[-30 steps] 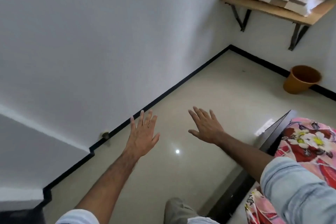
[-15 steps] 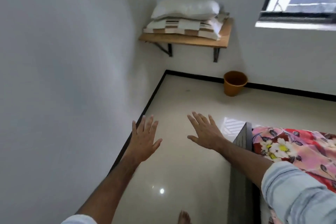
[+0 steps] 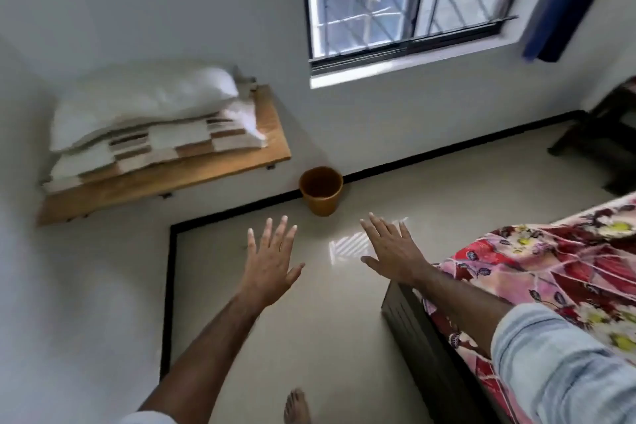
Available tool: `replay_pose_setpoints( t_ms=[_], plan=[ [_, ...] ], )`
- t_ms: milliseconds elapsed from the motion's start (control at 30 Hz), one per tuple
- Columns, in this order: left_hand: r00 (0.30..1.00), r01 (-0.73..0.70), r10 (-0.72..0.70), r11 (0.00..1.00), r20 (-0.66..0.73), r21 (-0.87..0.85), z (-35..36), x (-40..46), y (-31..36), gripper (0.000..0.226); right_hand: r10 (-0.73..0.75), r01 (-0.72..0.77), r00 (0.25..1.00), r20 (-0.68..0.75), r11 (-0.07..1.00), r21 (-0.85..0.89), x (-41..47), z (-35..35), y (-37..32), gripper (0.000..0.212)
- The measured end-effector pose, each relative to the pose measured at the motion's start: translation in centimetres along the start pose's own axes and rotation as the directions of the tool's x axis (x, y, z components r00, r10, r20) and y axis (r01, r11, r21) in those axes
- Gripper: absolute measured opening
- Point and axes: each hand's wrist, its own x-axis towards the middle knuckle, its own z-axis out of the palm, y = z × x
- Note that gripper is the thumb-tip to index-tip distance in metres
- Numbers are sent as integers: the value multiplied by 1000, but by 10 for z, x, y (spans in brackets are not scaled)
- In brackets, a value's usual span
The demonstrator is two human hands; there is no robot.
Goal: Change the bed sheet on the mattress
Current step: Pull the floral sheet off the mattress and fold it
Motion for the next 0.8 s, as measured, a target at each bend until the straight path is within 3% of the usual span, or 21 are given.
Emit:
replay_pose_setpoints(
  t_ms=[167,333,567,800],
  plan=[
    [967,-257,256,966,18,38,-19,147,-23,80,217,-216,975,-39,976,29,70,-22,36,84],
    [873,-488,488,871,7,65,-26,293,-2,79,408,-403,910,-75,912,76,126,-25,95,83],
    [773,-634,634,771,23,60,-30,497,66,83,630,-620,776,-40,772,141,205,-37,234,87],
    [651,-759,759,651,-8,7,-75,689,178,80,769,-749,632,-93,637,179,258,-106,377,87]
  ],
)
